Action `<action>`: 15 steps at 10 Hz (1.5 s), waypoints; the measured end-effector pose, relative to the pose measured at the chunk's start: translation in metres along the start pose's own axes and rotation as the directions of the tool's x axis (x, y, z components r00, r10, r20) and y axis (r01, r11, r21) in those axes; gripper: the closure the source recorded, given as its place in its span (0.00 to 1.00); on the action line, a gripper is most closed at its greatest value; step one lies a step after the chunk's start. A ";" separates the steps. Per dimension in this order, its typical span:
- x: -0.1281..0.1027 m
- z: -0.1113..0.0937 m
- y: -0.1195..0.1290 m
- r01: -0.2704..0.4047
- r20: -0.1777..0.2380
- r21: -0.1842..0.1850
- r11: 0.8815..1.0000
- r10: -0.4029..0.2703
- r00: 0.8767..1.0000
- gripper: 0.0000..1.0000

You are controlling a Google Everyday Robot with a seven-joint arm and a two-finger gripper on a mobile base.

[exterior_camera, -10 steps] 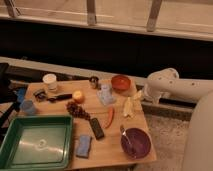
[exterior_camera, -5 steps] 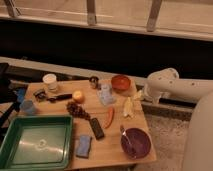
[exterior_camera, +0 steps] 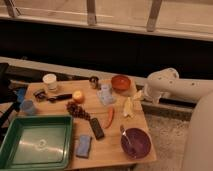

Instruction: Wipe tray with brush

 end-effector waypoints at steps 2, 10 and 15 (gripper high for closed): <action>0.000 0.000 0.000 0.000 0.000 0.000 1.000 0.000 1.000 0.20; -0.037 -0.004 0.074 0.161 0.035 0.020 0.987 -0.162 0.986 0.20; -0.038 -0.004 0.204 0.406 0.053 -0.024 0.914 -0.404 0.913 0.20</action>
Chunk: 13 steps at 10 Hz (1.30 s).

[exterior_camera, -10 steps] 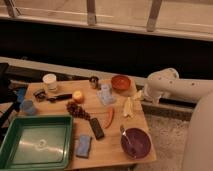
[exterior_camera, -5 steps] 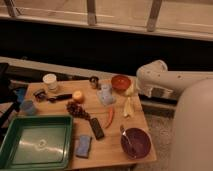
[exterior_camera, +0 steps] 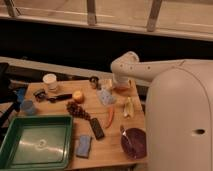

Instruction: Wipe tray with brush

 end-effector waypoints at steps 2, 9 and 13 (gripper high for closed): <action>-0.005 -0.003 0.047 0.090 0.012 -0.044 0.995 -0.090 0.996 0.20; -0.007 -0.005 0.045 0.110 0.036 -0.024 0.994 -0.109 0.993 0.20; -0.042 -0.032 0.088 0.242 0.160 -0.024 0.970 -0.235 0.959 0.20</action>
